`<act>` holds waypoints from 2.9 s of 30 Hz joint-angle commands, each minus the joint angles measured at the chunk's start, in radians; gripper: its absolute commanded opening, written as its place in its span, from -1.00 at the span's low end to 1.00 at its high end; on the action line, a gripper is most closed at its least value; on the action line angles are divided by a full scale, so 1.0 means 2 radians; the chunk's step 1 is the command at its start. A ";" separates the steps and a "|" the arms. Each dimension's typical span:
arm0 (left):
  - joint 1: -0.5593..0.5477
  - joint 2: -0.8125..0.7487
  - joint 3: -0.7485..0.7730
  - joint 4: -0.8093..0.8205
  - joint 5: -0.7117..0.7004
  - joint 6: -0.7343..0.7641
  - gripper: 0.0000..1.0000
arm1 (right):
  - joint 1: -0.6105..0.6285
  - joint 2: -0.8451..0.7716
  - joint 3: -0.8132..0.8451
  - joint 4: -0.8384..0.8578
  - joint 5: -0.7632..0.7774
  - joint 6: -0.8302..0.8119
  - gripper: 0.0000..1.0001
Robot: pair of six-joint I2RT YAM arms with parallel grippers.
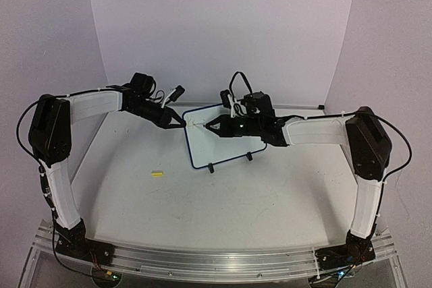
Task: Write a sentence on the whiteboard
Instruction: Write on the whiteboard with the whiteboard marker without the cap.
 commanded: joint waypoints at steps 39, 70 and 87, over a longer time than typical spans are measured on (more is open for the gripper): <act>-0.016 -0.010 0.008 -0.025 -0.013 0.016 -1.00 | -0.001 -0.023 0.000 0.050 0.040 0.008 -1.00; -0.016 -0.009 0.009 -0.026 -0.015 0.017 -1.00 | -0.003 -0.038 -0.036 0.063 0.072 0.015 -1.00; -0.017 -0.010 0.008 -0.027 -0.015 0.017 -1.00 | -0.003 -0.031 -0.066 0.060 0.061 0.025 -1.00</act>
